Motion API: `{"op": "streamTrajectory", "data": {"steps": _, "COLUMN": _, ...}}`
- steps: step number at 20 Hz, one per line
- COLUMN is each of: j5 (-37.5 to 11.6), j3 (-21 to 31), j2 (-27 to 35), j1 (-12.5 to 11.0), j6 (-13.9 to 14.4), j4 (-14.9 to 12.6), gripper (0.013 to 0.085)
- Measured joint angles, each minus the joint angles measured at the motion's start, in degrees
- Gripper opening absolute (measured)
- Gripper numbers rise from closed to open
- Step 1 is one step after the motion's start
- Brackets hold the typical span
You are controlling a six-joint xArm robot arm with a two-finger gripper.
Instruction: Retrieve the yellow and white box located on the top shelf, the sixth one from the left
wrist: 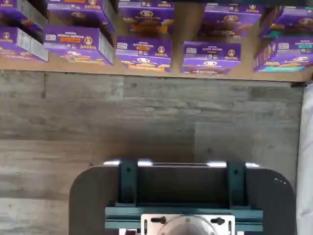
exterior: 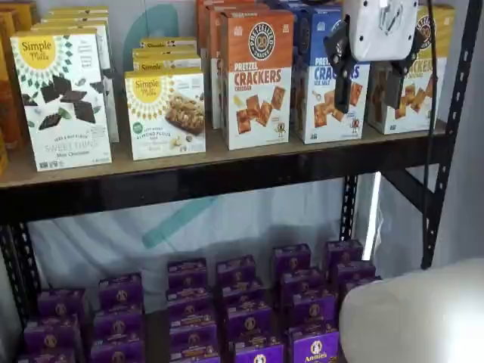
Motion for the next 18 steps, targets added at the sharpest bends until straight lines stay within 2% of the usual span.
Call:
{"op": "streamTrajectory", "data": {"steps": 2, "j5": 2.4, "j3": -1.2, "j2": 1.4, "j1": -1.8, "j6": -0.7, "j4": 1.9, "gripper": 0.0850}}
{"op": "streamTrajectory", "data": {"steps": 5, "j5": 3.0, "j3": -1.2, "j2": 1.6, "j1": -1.6, "j6": -0.7, "j4": 2.1, "gripper": 0.0850}}
{"op": "streamTrajectory", "data": {"steps": 8, "j5": 1.9, "j3": -0.5, "j2": 1.2, "j1": -0.6, "j6": -0.1, "j4": 1.0, "gripper": 0.0850}}
{"op": "streamTrajectory", "data": {"steps": 10, "j5": -0.2, "j3": 0.5, "j2": 0.4, "j1": 0.7, "j6": 0.3, "j4": -0.9, "gripper": 0.0850}}
{"op": "streamTrajectory", "data": {"steps": 11, "j5": -1.3, "j3": 1.0, "j2": 0.1, "j1": 0.6, "j6": 0.0, "j4": -1.5, "gripper": 0.0850}}
{"op": "streamTrajectory", "data": {"steps": 15, "j5": -6.0, "j3": 3.1, "j2": -0.7, "j1": -1.0, "j6": -2.2, "j4": -3.4, "gripper": 0.0850}}
{"op": "streamTrajectory", "data": {"steps": 18, "j5": -10.2, "j3": 4.5, "j2": -0.6, "j1": -5.2, "j6": -6.1, "j4": -3.7, "gripper": 0.0850}}
